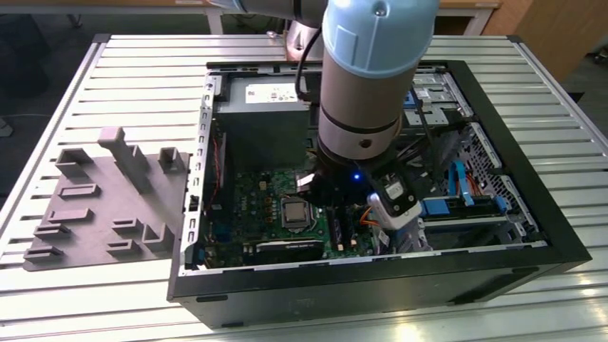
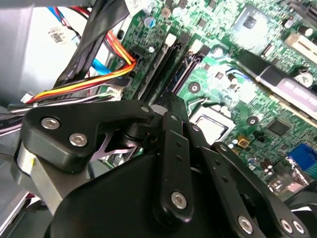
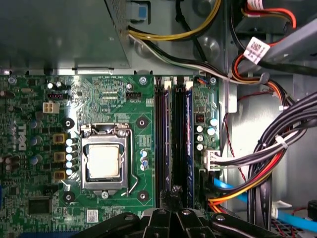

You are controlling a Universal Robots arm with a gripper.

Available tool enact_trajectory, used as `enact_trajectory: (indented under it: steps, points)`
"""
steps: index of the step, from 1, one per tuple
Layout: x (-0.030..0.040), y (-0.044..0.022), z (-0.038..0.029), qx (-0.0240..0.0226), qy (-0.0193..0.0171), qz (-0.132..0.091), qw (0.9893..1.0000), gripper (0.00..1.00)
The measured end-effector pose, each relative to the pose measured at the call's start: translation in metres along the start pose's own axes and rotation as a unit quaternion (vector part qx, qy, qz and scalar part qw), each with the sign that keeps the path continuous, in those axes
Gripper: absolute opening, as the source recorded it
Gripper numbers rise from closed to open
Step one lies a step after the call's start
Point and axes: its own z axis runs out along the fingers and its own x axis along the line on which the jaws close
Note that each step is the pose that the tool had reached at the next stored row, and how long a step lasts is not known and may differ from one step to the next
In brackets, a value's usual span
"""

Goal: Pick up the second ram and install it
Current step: 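Press down the second ram until it locks into place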

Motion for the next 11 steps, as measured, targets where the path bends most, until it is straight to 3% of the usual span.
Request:
enact_trajectory:
  steps: [11]
  points:
    - [0.0,-0.0048,0.0011,-0.0001,0.0,0.0,1.0,0.11]
